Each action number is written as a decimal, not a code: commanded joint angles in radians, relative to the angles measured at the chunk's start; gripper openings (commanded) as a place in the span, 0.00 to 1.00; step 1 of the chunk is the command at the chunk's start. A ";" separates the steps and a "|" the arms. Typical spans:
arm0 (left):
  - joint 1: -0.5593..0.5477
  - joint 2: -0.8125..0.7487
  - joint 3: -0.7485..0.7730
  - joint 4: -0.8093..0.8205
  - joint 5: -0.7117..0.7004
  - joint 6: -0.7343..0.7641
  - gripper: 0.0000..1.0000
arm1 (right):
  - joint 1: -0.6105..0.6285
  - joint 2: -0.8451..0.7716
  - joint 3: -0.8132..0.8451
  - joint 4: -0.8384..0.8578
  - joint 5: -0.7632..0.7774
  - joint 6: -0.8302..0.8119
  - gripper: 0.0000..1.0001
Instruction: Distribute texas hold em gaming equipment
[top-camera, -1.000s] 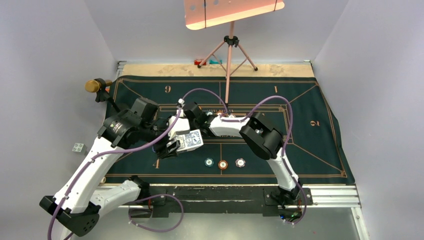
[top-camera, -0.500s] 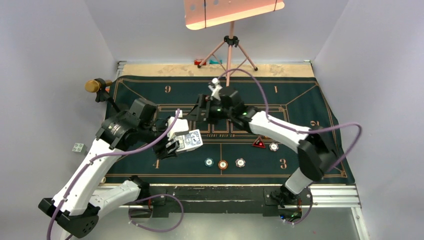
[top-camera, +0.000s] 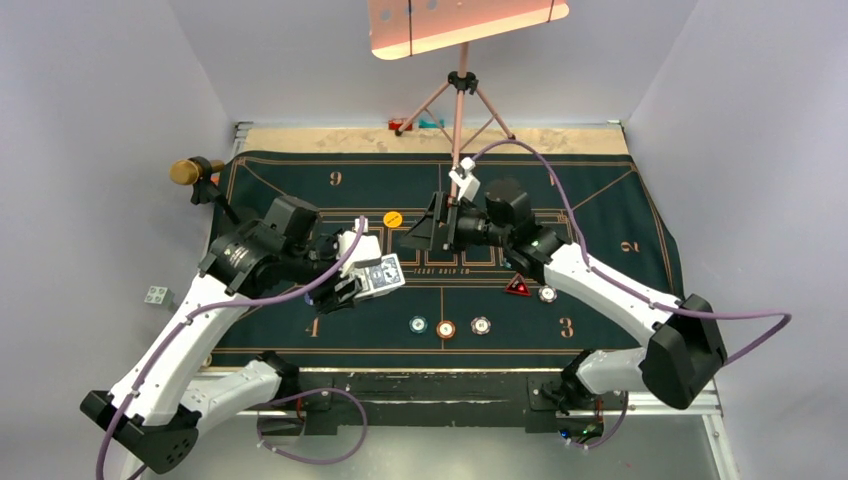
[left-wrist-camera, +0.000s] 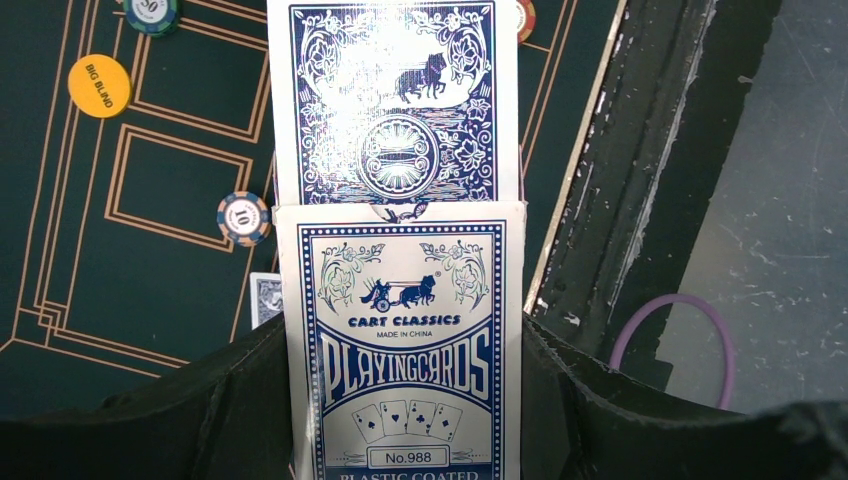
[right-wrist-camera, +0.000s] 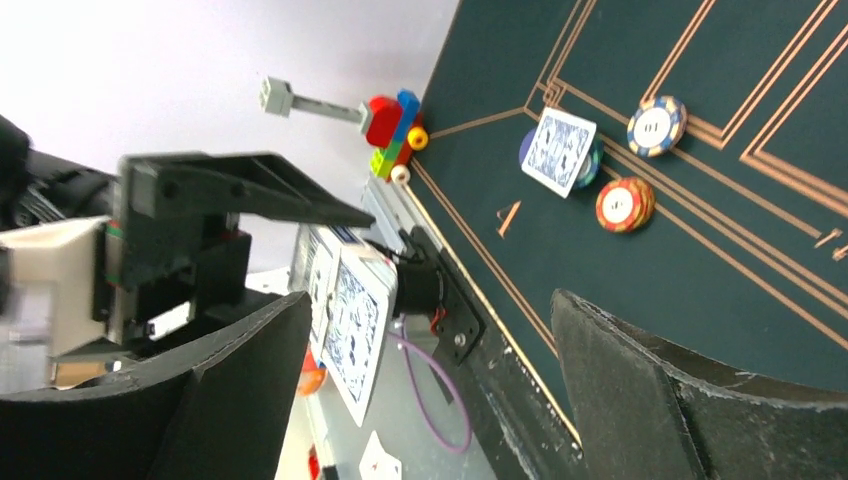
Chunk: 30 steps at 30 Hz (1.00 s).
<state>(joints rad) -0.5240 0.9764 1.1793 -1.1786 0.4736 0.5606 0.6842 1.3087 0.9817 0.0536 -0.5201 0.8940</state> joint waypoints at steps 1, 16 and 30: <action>0.004 0.011 -0.007 0.076 -0.019 -0.008 0.00 | 0.053 0.024 -0.007 0.040 -0.052 0.023 0.95; 0.009 0.017 0.009 0.081 -0.015 -0.017 0.00 | 0.140 0.124 0.008 0.185 -0.103 0.100 0.97; 0.011 0.007 0.020 0.074 -0.005 -0.019 0.00 | 0.135 0.139 0.002 0.125 -0.132 0.089 0.59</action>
<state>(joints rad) -0.5228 1.0019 1.1793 -1.1381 0.4419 0.5594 0.8192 1.4597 0.9833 0.1829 -0.6250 0.9871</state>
